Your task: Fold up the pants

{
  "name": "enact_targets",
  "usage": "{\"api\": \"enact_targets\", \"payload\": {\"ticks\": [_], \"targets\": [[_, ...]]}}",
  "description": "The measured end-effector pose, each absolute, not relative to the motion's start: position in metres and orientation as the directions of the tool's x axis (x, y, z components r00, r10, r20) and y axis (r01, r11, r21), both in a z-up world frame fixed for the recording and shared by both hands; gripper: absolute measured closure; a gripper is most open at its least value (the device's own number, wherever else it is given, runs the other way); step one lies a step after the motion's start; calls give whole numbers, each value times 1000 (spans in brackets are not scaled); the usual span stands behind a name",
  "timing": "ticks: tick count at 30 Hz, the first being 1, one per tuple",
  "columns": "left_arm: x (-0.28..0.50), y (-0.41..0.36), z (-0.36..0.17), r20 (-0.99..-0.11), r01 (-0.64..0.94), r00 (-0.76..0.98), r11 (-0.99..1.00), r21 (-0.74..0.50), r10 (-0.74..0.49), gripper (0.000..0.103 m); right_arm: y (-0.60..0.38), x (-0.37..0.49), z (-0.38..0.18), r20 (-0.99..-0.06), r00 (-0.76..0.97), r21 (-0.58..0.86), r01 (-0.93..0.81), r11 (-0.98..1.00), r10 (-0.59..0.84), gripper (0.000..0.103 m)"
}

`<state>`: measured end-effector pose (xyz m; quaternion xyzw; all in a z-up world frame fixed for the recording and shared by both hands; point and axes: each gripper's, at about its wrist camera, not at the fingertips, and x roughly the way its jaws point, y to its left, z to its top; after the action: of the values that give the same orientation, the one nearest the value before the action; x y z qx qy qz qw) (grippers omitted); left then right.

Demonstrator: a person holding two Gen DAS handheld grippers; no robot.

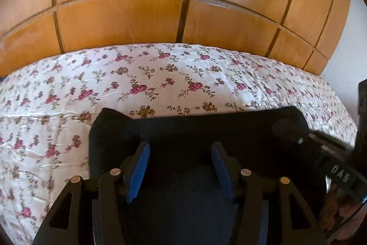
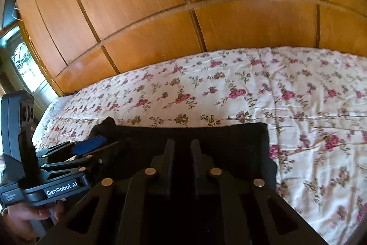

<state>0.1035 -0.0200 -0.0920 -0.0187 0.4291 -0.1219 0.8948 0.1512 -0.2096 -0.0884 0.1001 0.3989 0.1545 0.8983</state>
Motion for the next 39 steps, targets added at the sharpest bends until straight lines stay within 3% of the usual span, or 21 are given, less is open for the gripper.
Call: {"api": "enact_targets", "payload": {"ticks": [4,12,15,18,21,29,31,33,35,39], "targets": [[80,-16,-85,-748,206,624,971,-124,-228,47,-207,126,-72,-667,672,258,-199,945,324,87],[11,16,-86,-662,208,659,932,-295,-357,47,-200,59,-58,-644,673,236,-278,931,364,87],[-14,18,-90,-638,252,688,939,-236,-345,47,-202,40,-65,-669,647,232,-285,930,365,87],[-34,6,-95,-638,299,716,950,-86,-283,47,-211,29,-77,-703,630,221,-248,943,331,87],[-47,-3,-100,-627,316,740,949,6,-242,46,-228,20,-86,-682,630,292,-229,929,370,87],[-59,18,-95,-613,316,722,941,-119,-320,46,-225,14,-88,-677,644,272,-229,935,355,86],[-60,27,-90,-607,322,711,931,-170,-356,46,-228,11,-81,-674,647,279,-226,934,357,81],[-55,43,-85,-597,297,707,925,-238,-380,44,-234,8,-75,-659,659,300,-212,930,363,65],[-46,60,-83,-589,242,712,920,-308,-384,34,-242,7,-70,-639,676,331,-190,924,367,53],[-24,88,-91,-602,130,690,887,-443,-402,31,-256,16,-73,-669,668,329,-127,936,325,47]]}}
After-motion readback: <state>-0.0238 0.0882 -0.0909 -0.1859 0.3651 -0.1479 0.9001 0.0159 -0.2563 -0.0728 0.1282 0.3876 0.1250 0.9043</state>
